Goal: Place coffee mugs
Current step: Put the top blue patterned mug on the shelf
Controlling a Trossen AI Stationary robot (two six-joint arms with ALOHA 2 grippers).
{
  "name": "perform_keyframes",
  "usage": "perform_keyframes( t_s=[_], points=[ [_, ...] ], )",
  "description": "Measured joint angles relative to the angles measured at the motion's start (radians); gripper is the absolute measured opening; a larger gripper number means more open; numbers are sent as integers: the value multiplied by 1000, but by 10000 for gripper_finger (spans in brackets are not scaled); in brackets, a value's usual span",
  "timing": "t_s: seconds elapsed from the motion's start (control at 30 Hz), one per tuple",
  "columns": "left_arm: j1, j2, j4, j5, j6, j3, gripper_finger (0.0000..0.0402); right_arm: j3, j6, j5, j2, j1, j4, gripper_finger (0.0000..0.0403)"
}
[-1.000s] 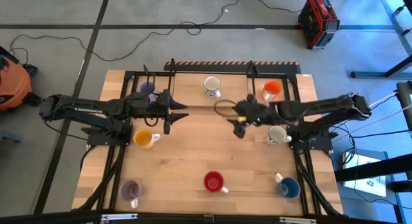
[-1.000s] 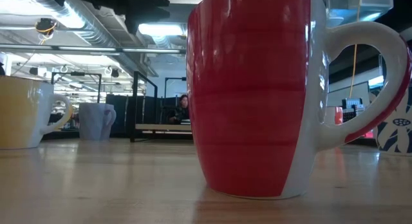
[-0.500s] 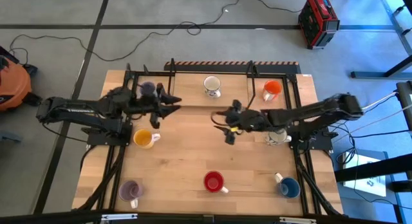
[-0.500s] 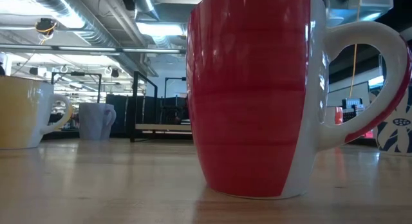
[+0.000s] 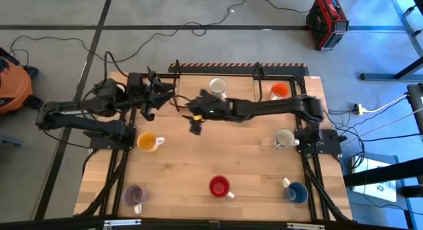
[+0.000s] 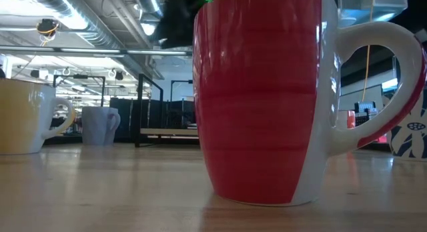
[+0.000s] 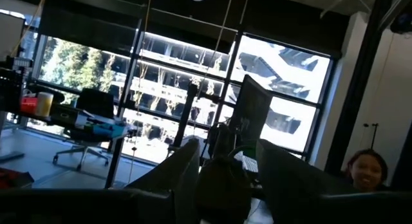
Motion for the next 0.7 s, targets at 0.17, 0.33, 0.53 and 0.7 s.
perform_keyframes(
  t_s=[0.17, 0.33, 0.53, 0.7],
  points=[
    [0, 0, 0, 3, -36, 5, 149, 198, 19, -94, 160, -1, -70, 229],
    [0, 0, -1, 4, -39, 5, 149, 249, 33, -219, 255, 8, -61, 229],
    [0, 0, -1, 24, -38, 5, 149, 249, -16, -352, 354, 35, 26, 229],
    [-3, 5, -3, 26, -41, 5, 149, 248, 38, -320, 427, 39, 163, 229]
  ],
)
